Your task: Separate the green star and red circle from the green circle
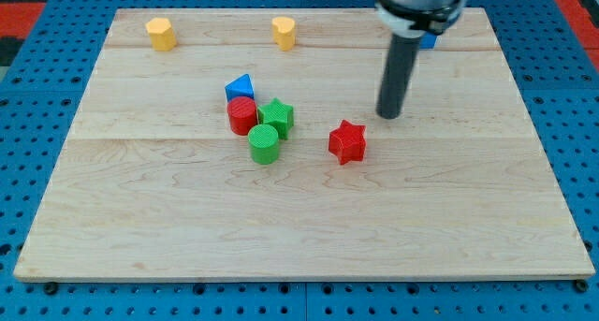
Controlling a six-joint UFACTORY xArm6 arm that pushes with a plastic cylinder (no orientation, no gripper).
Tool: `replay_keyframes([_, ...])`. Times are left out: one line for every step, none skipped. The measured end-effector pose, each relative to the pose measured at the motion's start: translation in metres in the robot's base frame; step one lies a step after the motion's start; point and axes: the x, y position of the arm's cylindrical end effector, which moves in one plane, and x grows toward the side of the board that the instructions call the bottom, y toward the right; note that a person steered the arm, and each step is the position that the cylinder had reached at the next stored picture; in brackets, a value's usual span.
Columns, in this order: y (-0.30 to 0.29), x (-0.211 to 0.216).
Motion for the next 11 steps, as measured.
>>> replay_keyframes([-0.057, 0.0])
replay_keyframes([-0.104, 0.006])
replay_keyframes([-0.16, 0.02])
replay_keyframes([-0.169, 0.037])
replay_keyframes([-0.207, 0.055])
replay_keyframes([-0.25, 0.059])
replay_keyframes([-0.263, 0.059])
replay_keyframes([-0.265, 0.053])
replay_keyframes([-0.259, 0.037])
replay_keyframes([-0.248, 0.032])
replay_keyframes([-0.212, 0.025])
